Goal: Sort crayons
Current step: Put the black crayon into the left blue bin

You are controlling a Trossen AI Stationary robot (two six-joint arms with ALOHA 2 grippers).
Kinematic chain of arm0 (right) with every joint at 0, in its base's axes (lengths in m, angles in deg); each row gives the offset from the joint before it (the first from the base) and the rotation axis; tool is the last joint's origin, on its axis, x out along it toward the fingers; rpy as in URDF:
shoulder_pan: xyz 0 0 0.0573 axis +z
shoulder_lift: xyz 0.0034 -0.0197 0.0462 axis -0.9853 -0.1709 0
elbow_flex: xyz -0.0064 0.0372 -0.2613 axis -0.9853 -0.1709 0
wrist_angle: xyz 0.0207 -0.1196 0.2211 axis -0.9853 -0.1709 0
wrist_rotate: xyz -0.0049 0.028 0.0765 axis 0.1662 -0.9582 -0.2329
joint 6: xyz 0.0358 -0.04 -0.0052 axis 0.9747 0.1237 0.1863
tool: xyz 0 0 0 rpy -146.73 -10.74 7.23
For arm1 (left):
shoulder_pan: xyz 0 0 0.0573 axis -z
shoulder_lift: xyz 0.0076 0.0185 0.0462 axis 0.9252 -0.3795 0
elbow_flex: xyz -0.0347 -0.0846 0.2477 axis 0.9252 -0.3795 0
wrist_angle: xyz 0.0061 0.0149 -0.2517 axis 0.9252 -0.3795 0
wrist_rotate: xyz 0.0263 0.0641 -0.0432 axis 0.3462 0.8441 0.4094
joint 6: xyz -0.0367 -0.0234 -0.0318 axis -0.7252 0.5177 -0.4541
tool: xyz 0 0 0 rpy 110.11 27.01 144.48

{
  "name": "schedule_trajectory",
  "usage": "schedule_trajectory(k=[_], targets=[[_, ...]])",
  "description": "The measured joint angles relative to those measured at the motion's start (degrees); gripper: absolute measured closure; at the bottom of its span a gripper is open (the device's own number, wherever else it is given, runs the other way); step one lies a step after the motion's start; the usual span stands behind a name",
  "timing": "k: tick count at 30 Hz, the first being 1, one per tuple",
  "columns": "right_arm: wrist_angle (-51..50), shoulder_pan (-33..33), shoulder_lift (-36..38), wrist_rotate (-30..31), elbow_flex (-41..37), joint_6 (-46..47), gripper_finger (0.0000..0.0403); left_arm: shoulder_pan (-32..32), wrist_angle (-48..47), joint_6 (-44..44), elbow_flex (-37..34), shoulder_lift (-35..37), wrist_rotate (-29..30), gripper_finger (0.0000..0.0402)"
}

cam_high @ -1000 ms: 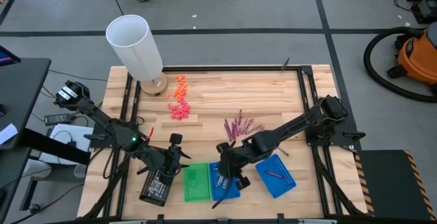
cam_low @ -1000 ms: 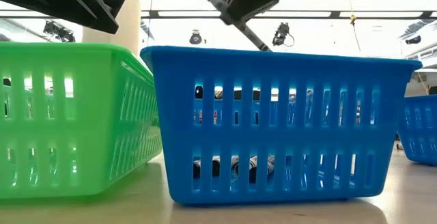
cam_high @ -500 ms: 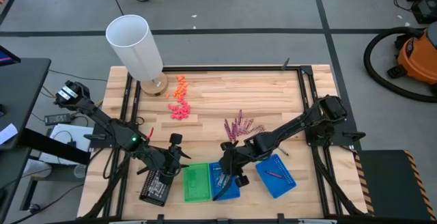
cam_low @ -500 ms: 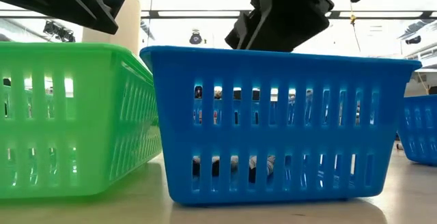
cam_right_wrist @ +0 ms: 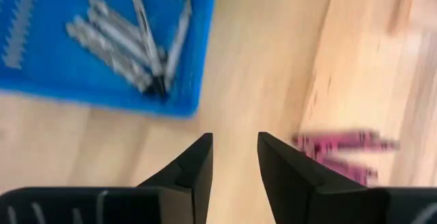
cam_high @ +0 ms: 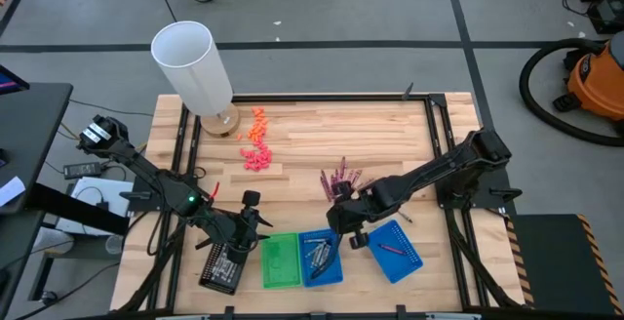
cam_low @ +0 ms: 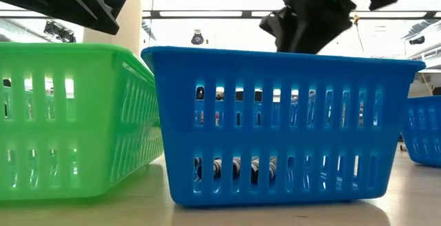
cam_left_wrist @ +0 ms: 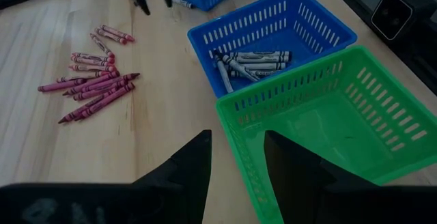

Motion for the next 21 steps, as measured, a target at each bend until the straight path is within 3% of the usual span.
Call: schedule_trajectory(k=[6,10,14,21], targets=[[-10.17,-0.54,-0.06,1.68,-1.45,0.61,0.0278,-0.01,0.0,0.0,0.0,0.0,0.01,0.0255],[-18.84,-1.89,-0.04,2.37,-1.51,5.9,0.0278,0.01,-0.01,0.0,0.0,0.0,0.01,0.0255],[-26.38,-4.31,0.6,-0.76,-1.54,12.85,0.0278,0.0,-0.02,0.01,0.0,0.0,0.01,0.0255],[-26.05,-7.54,3.51,-5.24,-9.0,21.22,0.0278,0.01,-0.15,-0.07,0.0,0.0,0.01,0.0255]])
